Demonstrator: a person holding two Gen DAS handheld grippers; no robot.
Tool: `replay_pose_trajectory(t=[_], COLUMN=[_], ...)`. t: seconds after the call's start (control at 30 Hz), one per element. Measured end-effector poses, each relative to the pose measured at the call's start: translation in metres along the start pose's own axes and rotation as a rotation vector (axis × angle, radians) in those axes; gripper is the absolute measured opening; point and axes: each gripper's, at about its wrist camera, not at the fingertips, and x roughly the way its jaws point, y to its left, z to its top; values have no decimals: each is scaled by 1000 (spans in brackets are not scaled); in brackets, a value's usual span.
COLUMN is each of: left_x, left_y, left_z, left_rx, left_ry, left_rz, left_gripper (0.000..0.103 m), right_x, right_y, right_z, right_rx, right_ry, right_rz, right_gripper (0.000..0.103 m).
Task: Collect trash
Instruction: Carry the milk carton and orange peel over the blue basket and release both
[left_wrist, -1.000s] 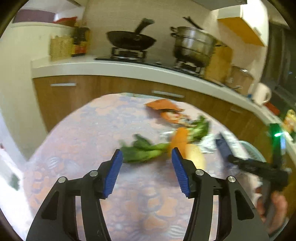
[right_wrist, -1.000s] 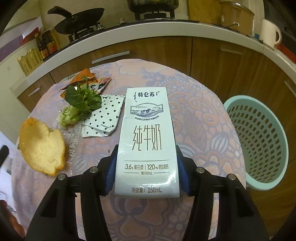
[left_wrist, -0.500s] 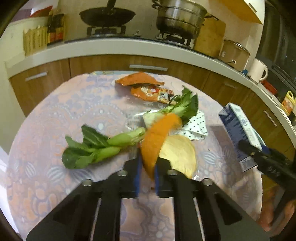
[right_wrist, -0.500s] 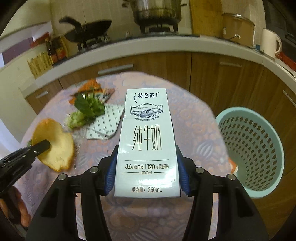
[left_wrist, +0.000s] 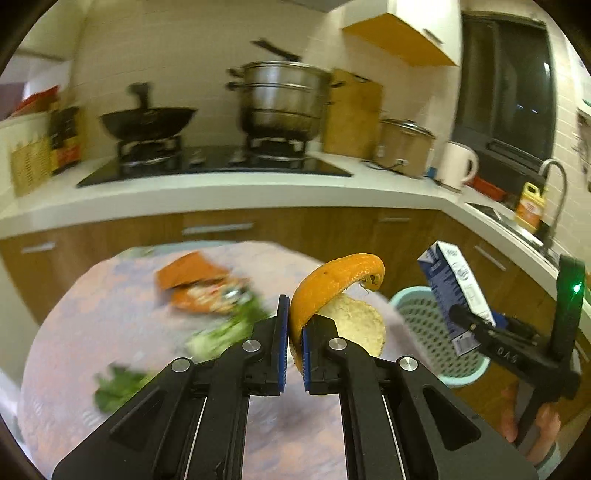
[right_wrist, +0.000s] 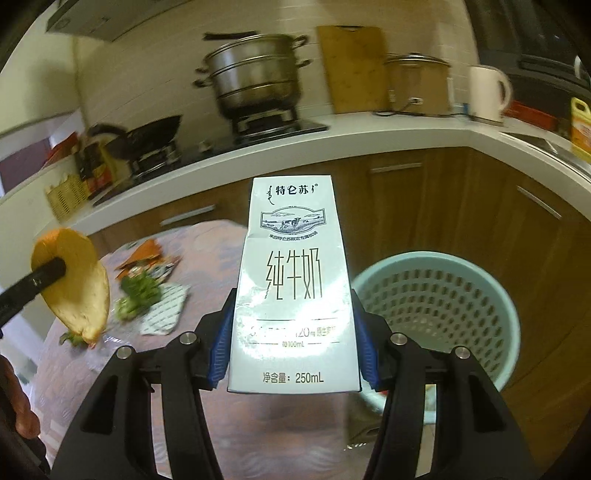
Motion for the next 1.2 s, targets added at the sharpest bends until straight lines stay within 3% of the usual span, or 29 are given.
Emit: replay_pose_trajectory(t=[0.1, 0.37, 0.67, 0.7, 0.77, 0.8, 0.97, 1.1, 1.2], left_x=[20, 107, 181, 188, 196, 199, 198, 192, 192], left_y=[-29, -115, -168, -172, -174, -176, -170, -171, -175], left_z=[11, 12, -11, -13, -17, -18, -27, -28, -30], left_rx=[46, 86, 153, 155, 160, 165, 184, 198, 207], left_ry=[7, 133, 243, 262, 284, 290, 297, 294, 317], left_rz=[-46, -224, -266, -287, -309, -303, -297, -299, -334], left_gripper=[4, 4, 7, 9, 39, 44, 46, 48, 57], right_x=[2, 31, 73, 73, 81, 83, 95, 91, 83], right_y=[-29, -112, -154, -158, -165, -167, -181, -178, -177], right_z=[2, -9, -24, -27, -32, -35, -49, -50, -48], right_rx=[43, 205, 282, 288, 313, 321, 360, 361, 373], right_ry=[-6, 55, 146, 153, 186, 202, 262, 258, 240], right_rz=[-44, -149, -202, -201, -191, -182, -166, -173, -177], right_gripper=[52, 52, 53, 54, 54, 54, 54, 54, 54])
